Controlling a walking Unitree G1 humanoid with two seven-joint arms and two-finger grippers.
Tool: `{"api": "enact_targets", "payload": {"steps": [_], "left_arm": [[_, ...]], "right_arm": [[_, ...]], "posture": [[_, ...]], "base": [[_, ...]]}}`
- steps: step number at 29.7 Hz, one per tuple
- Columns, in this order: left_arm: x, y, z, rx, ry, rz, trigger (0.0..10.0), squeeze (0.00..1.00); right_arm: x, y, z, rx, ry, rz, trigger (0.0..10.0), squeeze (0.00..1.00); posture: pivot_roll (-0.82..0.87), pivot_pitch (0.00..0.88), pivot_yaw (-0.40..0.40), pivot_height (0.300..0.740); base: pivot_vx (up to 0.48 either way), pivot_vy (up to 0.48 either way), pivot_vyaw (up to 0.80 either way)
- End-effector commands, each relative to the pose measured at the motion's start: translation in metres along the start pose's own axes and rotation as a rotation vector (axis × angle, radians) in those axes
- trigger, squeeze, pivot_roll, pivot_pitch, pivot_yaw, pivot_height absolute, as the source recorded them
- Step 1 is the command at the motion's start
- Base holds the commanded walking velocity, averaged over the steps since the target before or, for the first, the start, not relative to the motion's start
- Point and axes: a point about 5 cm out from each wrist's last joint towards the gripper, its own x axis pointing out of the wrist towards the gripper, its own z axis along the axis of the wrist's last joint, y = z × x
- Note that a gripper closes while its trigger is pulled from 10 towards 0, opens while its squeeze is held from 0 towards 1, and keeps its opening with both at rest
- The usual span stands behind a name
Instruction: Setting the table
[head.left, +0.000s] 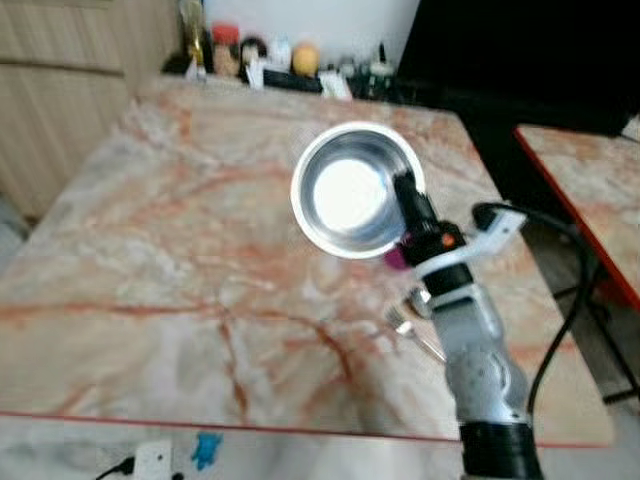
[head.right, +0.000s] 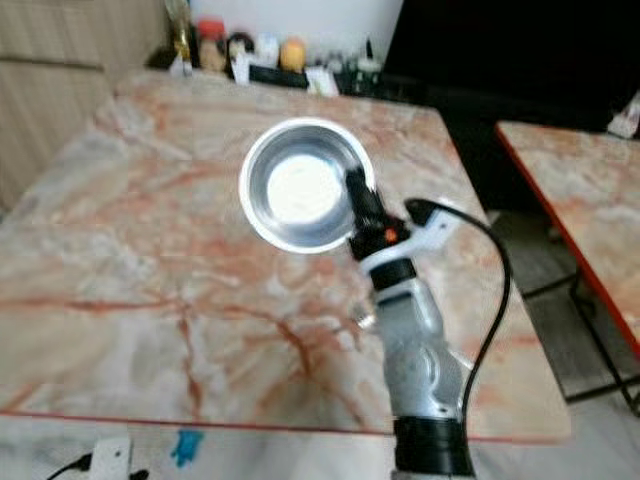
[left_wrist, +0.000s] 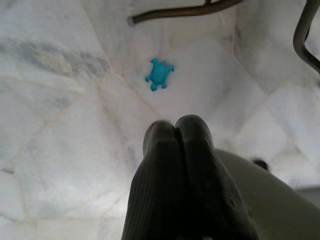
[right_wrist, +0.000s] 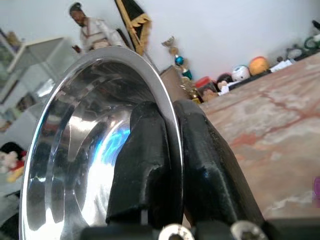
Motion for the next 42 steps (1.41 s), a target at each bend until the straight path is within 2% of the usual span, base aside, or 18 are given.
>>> {"api": "enact_targets", "payload": {"steps": [1,16,22,30,34,37,40,42], "left_arm": [[-0.002,-0.009,-0.010,-0.010,0.036,-0.020,10.0,0.00],[-0.002,-0.012,-0.009,0.008,0.029,-0.035,10.0,0.00],[-0.002,-0.015,-0.009,0.025,0.031,-0.052,10.0,0.00],[-0.001,-0.007,-0.006,0.055,0.032,-0.050,10.0,0.00],[0.001,0.000,0.000,0.074,0.023,-0.045,10.0,0.00],[0.001,0.001,0.002,0.078,0.019,-0.043,10.0,0.00],[0.002,0.002,0.005,0.083,0.014,-0.043,10.0,0.00],[0.002,0.000,0.006,0.081,0.009,-0.046,10.0,0.00]], "right_arm": [[-0.004,-0.005,0.013,-0.034,-0.038,-0.021,10.0,0.00],[-0.006,-0.007,0.015,-0.036,-0.052,-0.042,10.0,0.00],[-0.007,-0.014,0.021,-0.045,-0.073,-0.066,10.0,0.00],[-0.007,-0.014,0.015,-0.034,-0.090,-0.079,10.0,0.00],[-0.014,-0.020,0.008,-0.022,-0.095,-0.120,10.0,0.00],[-0.018,-0.023,0.006,-0.021,-0.095,-0.136,10.0,0.00],[-0.026,-0.028,0.008,-0.050,-0.091,-0.174,10.0,0.00],[-0.039,-0.032,0.018,-0.059,-0.104,-0.190,10.0,0.00]], "posture": [[0.10,0.111,-0.111,0.740],[0.11,0.106,-0.107,0.740],[0.12,0.089,-0.105,0.740],[0.13,0.062,-0.062,0.740],[0.13,0.055,-0.040,0.740],[0.13,0.064,-0.033,0.740],[0.12,0.078,-0.034,0.740],[0.11,0.083,-0.036,0.740]], "base": [[0.000,-0.480,0.00],[0.000,-0.480,0.00],[0.000,-0.480,0.00],[0.000,-0.360,0.00],[0.000,0.000,0.00],[0.000,-0.480,0.00],[0.000,-0.480,0.00],[0.000,-0.480,0.00]]}}
